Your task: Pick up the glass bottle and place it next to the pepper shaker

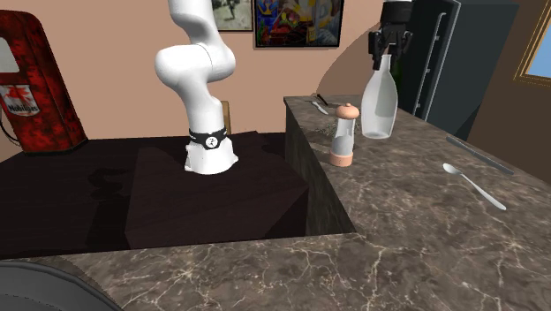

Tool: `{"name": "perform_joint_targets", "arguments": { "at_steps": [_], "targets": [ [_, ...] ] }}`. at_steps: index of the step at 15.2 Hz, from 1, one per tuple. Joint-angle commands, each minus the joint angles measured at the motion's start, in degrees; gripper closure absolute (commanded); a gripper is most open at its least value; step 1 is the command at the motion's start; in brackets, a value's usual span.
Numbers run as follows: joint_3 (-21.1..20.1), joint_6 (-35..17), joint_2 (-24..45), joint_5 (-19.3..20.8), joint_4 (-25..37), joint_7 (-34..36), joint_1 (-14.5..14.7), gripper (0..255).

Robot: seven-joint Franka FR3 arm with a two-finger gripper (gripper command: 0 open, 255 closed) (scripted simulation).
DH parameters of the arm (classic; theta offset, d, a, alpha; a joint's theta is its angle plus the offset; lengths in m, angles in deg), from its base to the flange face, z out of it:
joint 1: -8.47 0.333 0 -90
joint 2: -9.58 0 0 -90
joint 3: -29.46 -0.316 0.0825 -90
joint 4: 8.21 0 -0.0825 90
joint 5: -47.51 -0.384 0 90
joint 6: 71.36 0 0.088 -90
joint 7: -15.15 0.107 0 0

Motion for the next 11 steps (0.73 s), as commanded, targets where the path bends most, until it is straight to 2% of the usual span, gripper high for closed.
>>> {"name": "perform_joint_targets", "arguments": {
  "at_steps": [1,9,11],
  "targets": [
    [0.0,-1.5,0.2,0.1,-1.3,0.0,0.0,255],
    [-0.2,-7.9,2.3,1.4,-5.9,0.8,0.3,255],
    [-0.2,-7.9,2.3,1.4,-5.9,0.8,0.3,255]
  ]
}}
